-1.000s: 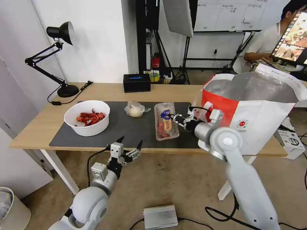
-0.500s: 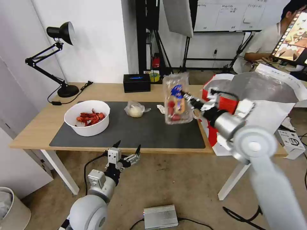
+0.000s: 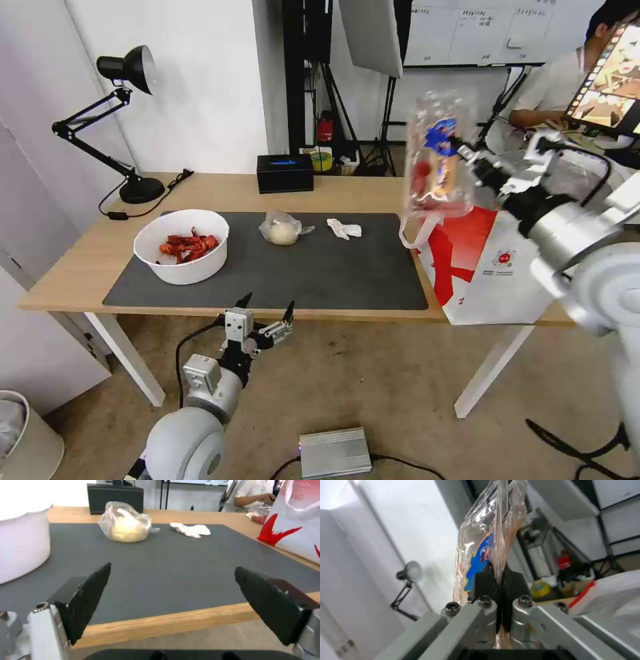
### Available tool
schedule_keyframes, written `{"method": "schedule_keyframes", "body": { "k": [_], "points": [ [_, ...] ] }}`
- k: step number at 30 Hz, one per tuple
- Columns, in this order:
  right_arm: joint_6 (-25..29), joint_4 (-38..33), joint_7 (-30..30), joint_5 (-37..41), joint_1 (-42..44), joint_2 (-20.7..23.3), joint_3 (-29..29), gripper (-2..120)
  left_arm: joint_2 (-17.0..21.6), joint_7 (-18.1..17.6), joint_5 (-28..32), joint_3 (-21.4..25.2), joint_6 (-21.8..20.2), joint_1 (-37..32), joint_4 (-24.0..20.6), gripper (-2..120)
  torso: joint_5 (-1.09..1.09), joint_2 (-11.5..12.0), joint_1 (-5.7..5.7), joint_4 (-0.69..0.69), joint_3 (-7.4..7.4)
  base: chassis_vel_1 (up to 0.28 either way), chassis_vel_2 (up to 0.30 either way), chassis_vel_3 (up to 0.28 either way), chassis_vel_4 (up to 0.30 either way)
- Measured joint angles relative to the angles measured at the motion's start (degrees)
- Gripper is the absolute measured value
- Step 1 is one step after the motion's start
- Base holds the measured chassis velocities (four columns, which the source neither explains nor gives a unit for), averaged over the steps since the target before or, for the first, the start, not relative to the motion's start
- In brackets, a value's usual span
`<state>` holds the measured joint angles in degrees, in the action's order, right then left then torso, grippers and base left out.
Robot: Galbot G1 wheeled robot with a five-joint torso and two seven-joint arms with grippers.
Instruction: Pick up the trash from the table and place it into the takeout bag.
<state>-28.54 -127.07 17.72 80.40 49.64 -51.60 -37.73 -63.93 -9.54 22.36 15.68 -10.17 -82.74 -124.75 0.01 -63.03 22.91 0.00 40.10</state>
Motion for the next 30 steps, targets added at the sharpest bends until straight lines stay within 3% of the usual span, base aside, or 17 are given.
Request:
{"method": "schedule_keyframes", "body": {
  "k": [15,30],
  "points": [
    [2.64,6.15,2.24,-1.81,-0.89,4.28,-3.27,0,-0.98,-0.02,-0.08,-0.9,0.03,-0.1,0.3,100,0.0,0.0,0.0,0.0,0.0,0.0,0.0,0.0,0.0],
    [2.53,7.85,4.25,-2.8,1.44,3.66,-4.68,0,-0.77,-0.01,-0.02,-1.1,0.35,0.04,0.3,100,0.0,0.0,0.0,0.0,0.0,0.0,0.0,0.0,0.0]
  ]
}}
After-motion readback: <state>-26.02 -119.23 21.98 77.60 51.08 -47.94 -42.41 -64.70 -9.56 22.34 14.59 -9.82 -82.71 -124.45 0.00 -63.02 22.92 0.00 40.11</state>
